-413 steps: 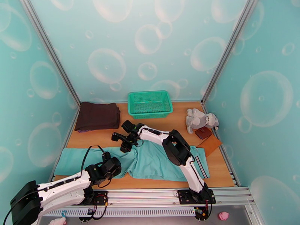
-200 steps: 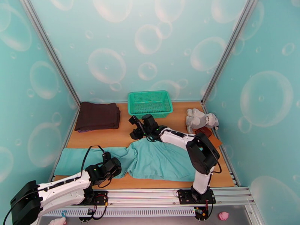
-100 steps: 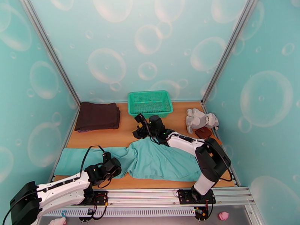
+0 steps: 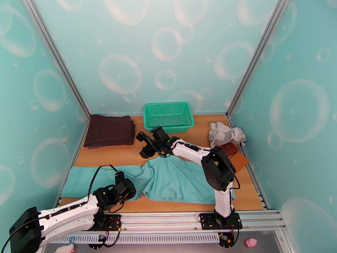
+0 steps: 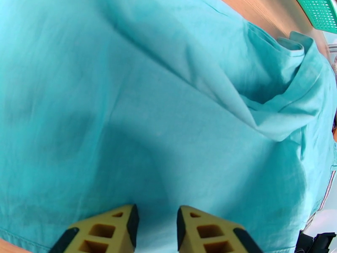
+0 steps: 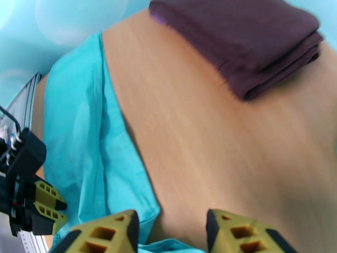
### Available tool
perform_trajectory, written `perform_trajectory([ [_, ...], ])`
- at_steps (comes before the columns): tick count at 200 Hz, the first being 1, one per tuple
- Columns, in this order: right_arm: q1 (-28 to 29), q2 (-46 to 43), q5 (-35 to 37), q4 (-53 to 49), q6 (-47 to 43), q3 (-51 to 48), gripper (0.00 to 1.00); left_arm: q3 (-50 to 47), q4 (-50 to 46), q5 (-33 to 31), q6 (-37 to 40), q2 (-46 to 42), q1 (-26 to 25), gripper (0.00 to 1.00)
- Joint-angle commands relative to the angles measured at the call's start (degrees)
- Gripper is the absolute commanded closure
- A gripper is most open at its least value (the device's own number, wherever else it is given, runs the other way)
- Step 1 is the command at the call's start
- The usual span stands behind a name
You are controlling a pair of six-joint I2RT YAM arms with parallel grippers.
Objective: Fold and stack the trousers
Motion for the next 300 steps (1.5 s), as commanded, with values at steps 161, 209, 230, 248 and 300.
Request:
perform_trajectory([
  [161,5.6,13.1,-1.0,-15.7,-8.5,14.6,0.62,-3.9,-4.1,4.8,0.1,1.4,-1.5,0.67],
  [209,4.8,14.9,-3.4,-18.3,-8.9,18.3,0.62,-4.9,-4.3,4.7,0.0,-0.2,-1.6,0.67],
  [230,5.1,15.8,-4.1,-20.8,-10.7,19.4,0.62,-5.5,-4.4,4.7,-0.2,-0.5,-1.7,0.67],
  [248,5.3,15.8,-5.0,-20.3,-10.8,19.1,0.62,-5.7,-4.5,4.7,-0.2,-0.8,-1.7,0.67],
  [300,6.3,16.1,-8.8,-27.3,-15.3,20.4,0.63,-6.1,-5.0,4.6,-0.5,-1.8,-1.7,0.67],
])
